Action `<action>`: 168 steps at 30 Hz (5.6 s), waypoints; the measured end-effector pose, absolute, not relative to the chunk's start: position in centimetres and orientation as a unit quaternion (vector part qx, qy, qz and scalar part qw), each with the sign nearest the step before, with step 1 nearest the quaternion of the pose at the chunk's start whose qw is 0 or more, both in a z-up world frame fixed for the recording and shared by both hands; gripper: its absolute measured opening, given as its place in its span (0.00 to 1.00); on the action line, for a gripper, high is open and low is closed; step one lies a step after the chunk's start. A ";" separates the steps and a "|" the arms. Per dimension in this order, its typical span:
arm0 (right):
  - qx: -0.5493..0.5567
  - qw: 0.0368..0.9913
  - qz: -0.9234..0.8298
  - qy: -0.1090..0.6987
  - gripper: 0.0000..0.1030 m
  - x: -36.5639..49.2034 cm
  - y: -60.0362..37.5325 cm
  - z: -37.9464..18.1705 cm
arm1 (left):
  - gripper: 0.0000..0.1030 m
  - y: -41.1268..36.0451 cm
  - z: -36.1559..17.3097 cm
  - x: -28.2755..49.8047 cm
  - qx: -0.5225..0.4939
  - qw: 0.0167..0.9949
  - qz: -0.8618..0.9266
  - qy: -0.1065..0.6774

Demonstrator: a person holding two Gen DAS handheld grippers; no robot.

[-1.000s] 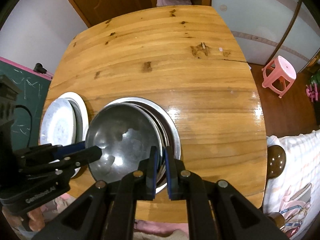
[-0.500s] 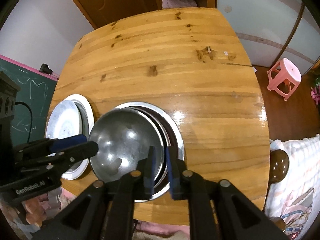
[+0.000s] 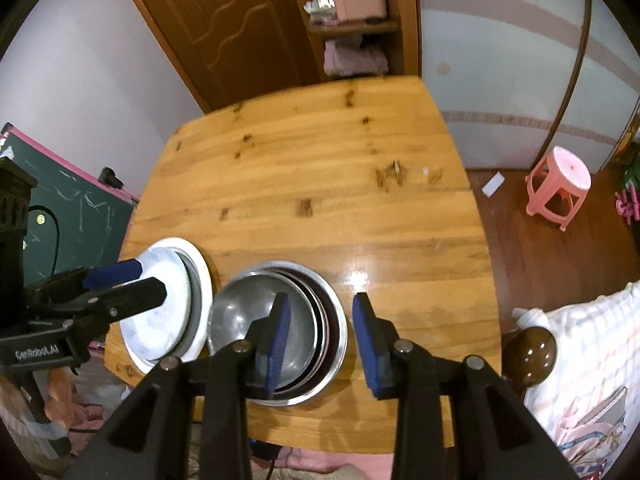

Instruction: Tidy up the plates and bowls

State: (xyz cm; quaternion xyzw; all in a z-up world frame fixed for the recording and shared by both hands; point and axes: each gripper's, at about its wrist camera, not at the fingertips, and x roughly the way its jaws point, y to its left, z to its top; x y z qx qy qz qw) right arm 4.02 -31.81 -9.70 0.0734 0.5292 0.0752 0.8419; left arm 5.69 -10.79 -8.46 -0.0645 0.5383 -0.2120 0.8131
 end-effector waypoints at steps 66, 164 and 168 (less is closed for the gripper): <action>0.129 0.772 0.084 0.616 0.33 4.7 -31.5 -21.2 | 0.36 -11.1 -23.1 6.0 -0.171 0.720 -0.197 0.643; 0.014 0.749 0.156 0.644 0.30 7.8 -9.8 -19.1 | 0.65 9.1 -18.7 3.9 -0.217 0.778 -0.035 0.588; 0.008 0.766 0.161 0.622 0.30 7.2 -10.1 -17.5 | 0.67 8.8 -17.4 3.8 -0.208 0.789 -0.034 0.578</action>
